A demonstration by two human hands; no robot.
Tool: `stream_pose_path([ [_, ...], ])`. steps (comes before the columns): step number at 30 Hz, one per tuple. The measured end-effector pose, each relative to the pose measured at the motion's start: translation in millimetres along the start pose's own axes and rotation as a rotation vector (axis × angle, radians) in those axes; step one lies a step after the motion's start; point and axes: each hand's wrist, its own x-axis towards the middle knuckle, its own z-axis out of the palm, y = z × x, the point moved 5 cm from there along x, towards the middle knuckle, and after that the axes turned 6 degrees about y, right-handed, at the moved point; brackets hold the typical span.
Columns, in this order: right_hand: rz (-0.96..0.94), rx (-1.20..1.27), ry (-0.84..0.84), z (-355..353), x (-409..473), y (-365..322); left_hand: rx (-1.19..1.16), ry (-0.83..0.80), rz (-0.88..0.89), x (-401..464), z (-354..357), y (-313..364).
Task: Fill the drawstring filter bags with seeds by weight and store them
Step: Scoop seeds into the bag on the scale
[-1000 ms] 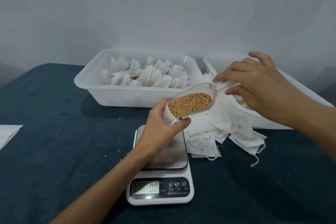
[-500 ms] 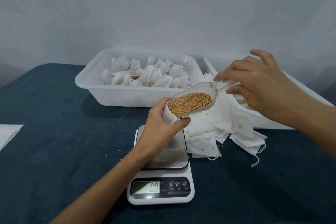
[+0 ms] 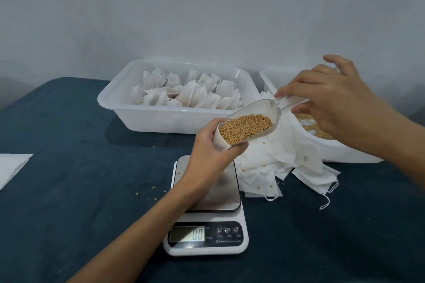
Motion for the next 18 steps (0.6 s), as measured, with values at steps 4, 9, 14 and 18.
stream_pose_path([
  [4,-0.006,-0.012,0.006,-1.2,0.5,1.0,-0.009,0.005,0.0,0.1,1.3,-0.1],
  [9,-0.011,-0.021,-0.022,3.6,0.1,0.6,0.045,0.001,-0.007,-2.0,-1.4,-3.2],
  [14,-0.025,-0.043,-0.017,3.8,1.0,0.3,0.08,0.0,-0.007,-2.5,-4.7,-4.1],
  [18,-0.026,-0.042,-0.011,2.4,1.5,0.1,0.071,-0.009,-0.009,-1.6,-5.3,-3.6],
])
